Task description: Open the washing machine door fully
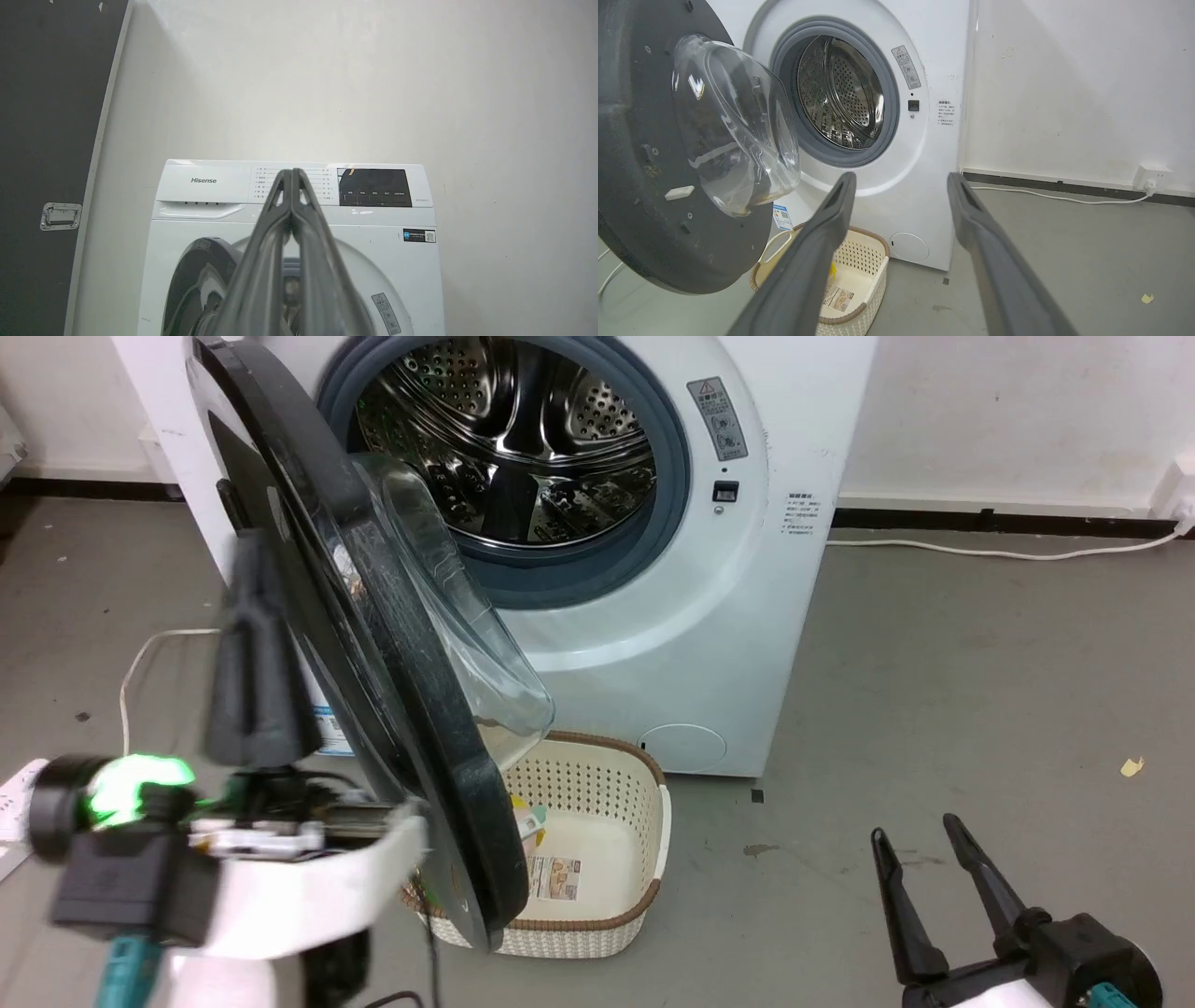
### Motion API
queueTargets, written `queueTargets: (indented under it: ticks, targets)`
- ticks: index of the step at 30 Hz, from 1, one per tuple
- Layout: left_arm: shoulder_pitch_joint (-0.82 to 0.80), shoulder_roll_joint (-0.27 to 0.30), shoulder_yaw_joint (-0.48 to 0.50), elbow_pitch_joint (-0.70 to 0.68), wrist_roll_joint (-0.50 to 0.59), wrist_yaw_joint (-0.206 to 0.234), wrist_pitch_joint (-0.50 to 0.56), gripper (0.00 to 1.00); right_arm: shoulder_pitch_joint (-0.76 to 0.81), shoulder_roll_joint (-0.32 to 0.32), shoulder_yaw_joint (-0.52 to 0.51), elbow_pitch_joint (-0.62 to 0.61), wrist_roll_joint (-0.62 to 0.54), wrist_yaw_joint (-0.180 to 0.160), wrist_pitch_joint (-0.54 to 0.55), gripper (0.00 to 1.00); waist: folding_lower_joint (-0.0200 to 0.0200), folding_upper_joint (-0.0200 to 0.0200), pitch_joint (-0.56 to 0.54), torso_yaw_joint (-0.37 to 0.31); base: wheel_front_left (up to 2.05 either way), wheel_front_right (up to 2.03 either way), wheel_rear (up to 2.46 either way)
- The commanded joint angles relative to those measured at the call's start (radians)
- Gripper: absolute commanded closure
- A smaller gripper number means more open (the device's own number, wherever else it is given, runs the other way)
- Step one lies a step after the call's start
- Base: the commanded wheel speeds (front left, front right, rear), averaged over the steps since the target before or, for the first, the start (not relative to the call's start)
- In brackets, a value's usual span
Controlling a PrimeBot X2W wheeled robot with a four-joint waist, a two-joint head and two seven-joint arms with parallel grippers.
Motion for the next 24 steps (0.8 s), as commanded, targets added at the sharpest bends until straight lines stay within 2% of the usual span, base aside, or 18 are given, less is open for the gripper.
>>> queueTargets:
  ticks: [1, 4, 7, 13, 14, 17, 24]
  targets:
    - [-0.012, 0.004, -0.023, -0.01, 0.014, -0.011, 0.02, 1.0, -0.012, 0.005, 0.006, 0.004, 0.011, 0.001, -0.004, 0.0, 0.0, 0.0, 0.0, -0.003, 0.0, 0.0, 0.0]
    - [-0.012, 0.004, -0.086, -0.019, 0.026, -0.028, 0.093, 1.0, -0.015, 0.006, 0.013, 0.003, 0.019, 0.001, -0.004, 0.0, 0.0, 0.0, 0.002, -0.008, 0.0, 0.0, 0.0]
    - [0.008, 0.001, -0.152, -0.007, -0.014, -0.041, 0.134, 1.0, -0.02, 0.006, 0.019, -0.003, 0.027, 0.001, -0.004, 0.0, 0.0, 0.0, 0.007, -0.013, 0.0, 0.0, 0.0]
    - [0.08, -0.002, -0.279, 0.109, -0.069, -0.06, 0.183, 1.0, -0.02, 0.006, 0.018, -0.008, 0.033, 0.001, -0.004, 0.0, 0.0, 0.0, 0.014, -0.016, 0.0, 0.0, 0.0]
    - [0.102, -0.003, -0.321, 0.196, -0.073, -0.05, 0.192, 1.0, -0.021, 0.006, 0.022, -0.007, 0.033, 0.001, -0.004, 0.0, 0.0, 0.0, 0.018, -0.015, 0.0, 0.0, 0.0]
    - [0.119, -0.003, -0.339, 0.299, -0.077, -0.03, 0.189, 1.0, -0.023, 0.006, 0.026, -0.007, 0.035, 0.001, -0.004, 0.0, 0.0, 0.0, 0.021, -0.015, 0.0, 0.0, 0.0]
    - [0.11, 0.0, -0.314, 0.473, -0.088, 0.013, 0.134, 1.0, -0.025, 0.006, 0.035, -0.005, 0.038, 0.001, -0.004, 0.0, 0.0, 0.0, 0.032, -0.007, 0.0, 0.0, 0.0]
